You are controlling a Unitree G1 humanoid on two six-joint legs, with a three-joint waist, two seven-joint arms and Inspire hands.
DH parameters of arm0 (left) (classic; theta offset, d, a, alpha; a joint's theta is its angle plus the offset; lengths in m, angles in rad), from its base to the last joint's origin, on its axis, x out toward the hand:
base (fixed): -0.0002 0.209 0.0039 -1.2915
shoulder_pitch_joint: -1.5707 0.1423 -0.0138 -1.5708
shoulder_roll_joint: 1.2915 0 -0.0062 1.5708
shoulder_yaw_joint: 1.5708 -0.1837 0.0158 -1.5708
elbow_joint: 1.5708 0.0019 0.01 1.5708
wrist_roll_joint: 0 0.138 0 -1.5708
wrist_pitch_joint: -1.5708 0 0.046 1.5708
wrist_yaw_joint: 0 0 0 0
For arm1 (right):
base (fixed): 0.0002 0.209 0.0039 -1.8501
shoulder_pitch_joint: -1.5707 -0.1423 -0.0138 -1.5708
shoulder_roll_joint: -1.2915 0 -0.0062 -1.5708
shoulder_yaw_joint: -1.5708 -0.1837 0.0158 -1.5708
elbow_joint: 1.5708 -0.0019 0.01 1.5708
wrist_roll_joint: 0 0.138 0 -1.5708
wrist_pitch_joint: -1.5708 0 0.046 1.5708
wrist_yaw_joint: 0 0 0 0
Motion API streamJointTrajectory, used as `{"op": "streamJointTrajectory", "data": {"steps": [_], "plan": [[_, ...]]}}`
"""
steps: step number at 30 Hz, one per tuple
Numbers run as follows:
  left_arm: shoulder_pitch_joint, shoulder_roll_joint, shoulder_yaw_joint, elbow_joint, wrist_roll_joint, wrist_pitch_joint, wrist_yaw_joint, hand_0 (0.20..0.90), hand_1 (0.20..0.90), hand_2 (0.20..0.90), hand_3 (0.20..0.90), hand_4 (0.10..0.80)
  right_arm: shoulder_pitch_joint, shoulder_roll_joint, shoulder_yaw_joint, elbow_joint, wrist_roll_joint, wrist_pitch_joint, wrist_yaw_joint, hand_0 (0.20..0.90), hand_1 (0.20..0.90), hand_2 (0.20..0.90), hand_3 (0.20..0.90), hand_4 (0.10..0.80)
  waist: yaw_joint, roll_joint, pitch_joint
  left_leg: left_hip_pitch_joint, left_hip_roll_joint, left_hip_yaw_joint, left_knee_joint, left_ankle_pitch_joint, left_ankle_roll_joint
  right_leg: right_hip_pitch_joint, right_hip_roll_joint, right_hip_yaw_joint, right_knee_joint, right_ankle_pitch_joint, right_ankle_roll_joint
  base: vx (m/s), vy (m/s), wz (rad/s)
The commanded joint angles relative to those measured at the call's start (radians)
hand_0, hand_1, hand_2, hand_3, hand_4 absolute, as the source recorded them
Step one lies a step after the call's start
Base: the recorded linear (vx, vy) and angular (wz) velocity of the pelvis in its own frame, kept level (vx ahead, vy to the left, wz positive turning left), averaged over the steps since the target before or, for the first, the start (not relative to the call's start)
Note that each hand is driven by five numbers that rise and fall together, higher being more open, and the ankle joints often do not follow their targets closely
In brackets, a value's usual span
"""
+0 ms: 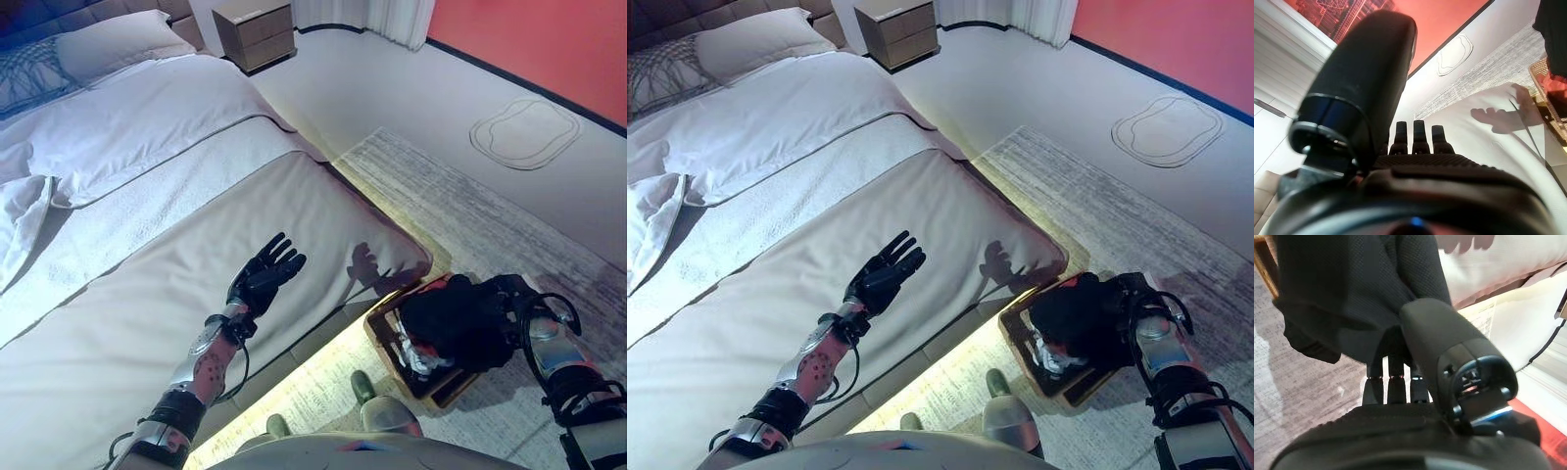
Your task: Pick up the clothes from the bed and place them into the basket
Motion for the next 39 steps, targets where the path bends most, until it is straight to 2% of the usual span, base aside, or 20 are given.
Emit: {"op": "streamJointTrajectory", "data": {"steps": [1, 15, 23, 28, 33, 39], "plan": [[-0.058, 0.018, 0.007, -0.045, 0.006, -0.068, -0.064, 0.9, 0.9, 0.9, 0.9, 0.8, -0.18, -0.039, -0.011, 0.011, -0.005, -0.041, -0.083, 0.9, 0.9, 0.9, 0.9, 0.8, 0.031, -0.014, -0.016, 0.028, 0.019, -0.049, 0.017, -0.119, 0.005, -0.034, -0.028, -0.047, 0.029, 0.0, 0.019, 0.015, -0.006, 0.05], [-0.037, 0.012, 0.025, -0.063, 0.011, -0.05, -0.045, 0.9, 0.9, 0.9, 0.9, 0.8, -0.121, -0.003, -0.006, -0.139, 0.006, -0.038, -0.122, 0.9, 0.9, 0.9, 0.9, 0.8, 0.038, -0.018, -0.018, 0.025, 0.02, -0.075, 0.01, -0.111, 0.006, -0.02, -0.03, -0.05, 0.025, -0.003, 0.018, 0.001, 0.0, 0.0], [0.018, -0.001, 0.051, -0.029, 0.023, -0.042, -0.06, 0.9, 0.9, 0.9, 0.9, 0.8, -0.084, 0.082, -0.009, -0.276, 0.054, -0.124, -0.11, 0.9, 0.9, 0.9, 0.9, 0.8, 0.059, -0.02, -0.044, 0.023, 0.021, -0.114, 0.007, -0.099, 0.006, 0.003, -0.027, -0.074, 0.03, -0.02, 0.01, 0.04, -0.004, 0.09], [0.037, -0.025, 0.031, -0.006, 0.16, -0.1, -0.066, 0.9, 0.9, 0.9, 0.9, 0.8, -0.016, 0.175, 0.028, -0.401, 0.021, -0.218, -0.138, 0.9, 0.9, 0.9, 0.9, 0.8, 0.094, -0.023, -0.052, 0.0, 0.009, -0.184, 0.007, -0.087, 0.01, 0.021, -0.027, -0.108, 0.039, -0.042, 0.0, 0.012, -0.002, 0.26], [0.067, -0.033, 0.019, -0.02, 0.258, -0.128, -0.005, 0.9, 0.9, 0.9, 0.9, 0.8, 0.051, 0.246, 0.111, -0.486, -0.071, -0.242, -0.162, 0.9, 0.9, 0.9, 0.9, 0.8, 0.135, -0.028, -0.059, -0.013, -0.001, -0.243, 0.007, -0.08, 0.008, 0.046, -0.04, -0.154, 0.025, -0.052, -0.004, 0.008, -0.003, 0.45], [0.08, -0.01, 0.029, -0.015, 0.27, -0.125, 0.005, 0.9, 0.9, 0.9, 0.9, 0.8, 0.087, 0.246, 0.161, -0.548, -0.123, -0.266, -0.086, 0.9, 0.9, 0.9, 0.9, 0.8, 0.186, -0.043, -0.064, -0.035, -0.013, -0.304, 0.007, -0.068, 0.009, 0.076, -0.055, -0.225, 0.024, -0.068, -0.004, 0.014, 0.004, 0.42]]}}
